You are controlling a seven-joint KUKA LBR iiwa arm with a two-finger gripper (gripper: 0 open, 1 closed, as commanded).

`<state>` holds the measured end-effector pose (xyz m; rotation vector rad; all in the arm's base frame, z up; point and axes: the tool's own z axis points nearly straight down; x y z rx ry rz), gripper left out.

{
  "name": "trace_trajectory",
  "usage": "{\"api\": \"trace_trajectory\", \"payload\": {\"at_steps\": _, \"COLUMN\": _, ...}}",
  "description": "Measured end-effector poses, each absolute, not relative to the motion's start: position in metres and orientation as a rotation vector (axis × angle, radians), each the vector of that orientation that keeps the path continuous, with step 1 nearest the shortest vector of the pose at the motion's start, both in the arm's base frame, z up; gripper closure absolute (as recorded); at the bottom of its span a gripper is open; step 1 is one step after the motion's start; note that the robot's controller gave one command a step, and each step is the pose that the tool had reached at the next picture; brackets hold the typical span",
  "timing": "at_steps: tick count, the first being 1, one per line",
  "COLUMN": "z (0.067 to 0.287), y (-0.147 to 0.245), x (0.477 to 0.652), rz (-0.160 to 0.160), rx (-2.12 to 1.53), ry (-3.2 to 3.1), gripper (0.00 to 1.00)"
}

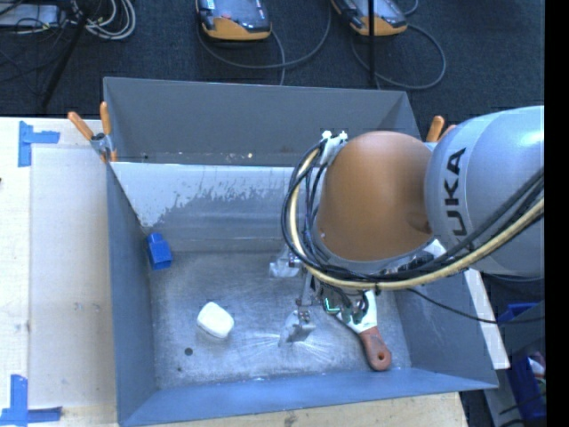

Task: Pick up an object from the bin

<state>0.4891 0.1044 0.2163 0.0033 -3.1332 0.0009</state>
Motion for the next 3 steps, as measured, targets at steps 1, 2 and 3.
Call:
{"api": "trace_trajectory", "payload": {"at_steps": 1, "z": 0.219, "y": 0.104, "x": 0.491, "rz": 0.0, "rx": -0.002, "ry": -3.139, "gripper": 0.0}}
{"api": "trace_trajectory", "payload": {"at_steps": 2, "z": 0.174, "y": 0.129, "x": 0.496, "rz": 0.0, "rx": 0.247, "ry": -3.132, "gripper": 0.0}}
{"api": "trace_trajectory", "payload": {"at_steps": 3, "z": 0.155, "y": 0.183, "x": 0.494, "rz": 0.0, "rx": 0.5, "ry": -3.101, "gripper": 0.0}}
